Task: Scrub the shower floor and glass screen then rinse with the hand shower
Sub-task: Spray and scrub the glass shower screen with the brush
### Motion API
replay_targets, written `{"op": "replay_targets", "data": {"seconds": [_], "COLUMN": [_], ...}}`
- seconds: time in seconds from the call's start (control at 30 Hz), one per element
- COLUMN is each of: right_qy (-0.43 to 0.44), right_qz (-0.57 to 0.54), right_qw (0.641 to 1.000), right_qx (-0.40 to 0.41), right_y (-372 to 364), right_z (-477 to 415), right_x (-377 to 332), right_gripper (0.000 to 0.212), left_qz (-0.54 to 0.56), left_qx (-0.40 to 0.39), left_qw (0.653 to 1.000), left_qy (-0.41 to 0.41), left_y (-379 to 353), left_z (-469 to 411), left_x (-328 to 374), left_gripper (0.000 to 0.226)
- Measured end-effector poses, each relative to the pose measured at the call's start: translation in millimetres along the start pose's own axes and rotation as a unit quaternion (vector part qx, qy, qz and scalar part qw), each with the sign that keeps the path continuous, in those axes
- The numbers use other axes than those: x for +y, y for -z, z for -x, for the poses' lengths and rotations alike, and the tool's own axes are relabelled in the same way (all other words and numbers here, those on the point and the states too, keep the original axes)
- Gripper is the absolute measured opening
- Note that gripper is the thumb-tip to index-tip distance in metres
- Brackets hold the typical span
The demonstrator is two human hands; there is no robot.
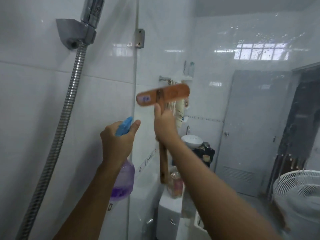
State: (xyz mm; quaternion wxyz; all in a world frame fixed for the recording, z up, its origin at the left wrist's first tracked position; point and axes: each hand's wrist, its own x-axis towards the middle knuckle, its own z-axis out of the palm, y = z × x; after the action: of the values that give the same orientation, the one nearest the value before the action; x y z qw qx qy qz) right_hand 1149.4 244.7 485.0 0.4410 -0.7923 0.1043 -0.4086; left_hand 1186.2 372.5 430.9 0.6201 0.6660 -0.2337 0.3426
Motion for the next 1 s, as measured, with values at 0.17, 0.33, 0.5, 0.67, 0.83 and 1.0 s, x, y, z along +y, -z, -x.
{"op": "replay_targets", "data": {"seconds": [0.17,0.33,0.5,0.67,0.83,1.0], "right_qy": [-0.001,-0.097,-0.061,0.033,-0.025,-0.101], "right_qz": [-0.02,-0.001,-0.024,-0.023,-0.055,-0.013], "right_qw": [1.0,0.995,0.998,0.998,0.998,0.995], "right_qx": [0.008,-0.026,-0.026,0.044,0.002,0.018], "right_y": [-15.0,-40.7,-32.9,-0.4,-12.9,-15.1], "right_z": [-6.5,104.2,75.9,5.0,56.3,133.8], "right_x": [-1.4,107.8,84.5,10.5,71.9,167.7], "right_gripper": [0.044,0.039,0.038,0.044,0.037,0.043], "left_qz": [0.005,0.009,-0.008,0.008,0.01,0.014], "left_qx": [0.004,0.002,-0.006,-0.026,-0.039,-0.059], "left_qw": [1.0,1.0,0.999,0.999,0.998,0.998], "left_qy": [0.014,0.023,0.041,0.045,0.048,0.033], "left_y": [3.6,12.6,14.3,9.3,2.5,-3.4], "left_z": [1.6,2.9,4.3,16.4,27.7,37.6], "left_x": [1.8,-6.4,-11.4,-10.0,-17.8,-24.7], "left_gripper": [0.041,0.047,0.049,0.04,0.039,0.04]}}
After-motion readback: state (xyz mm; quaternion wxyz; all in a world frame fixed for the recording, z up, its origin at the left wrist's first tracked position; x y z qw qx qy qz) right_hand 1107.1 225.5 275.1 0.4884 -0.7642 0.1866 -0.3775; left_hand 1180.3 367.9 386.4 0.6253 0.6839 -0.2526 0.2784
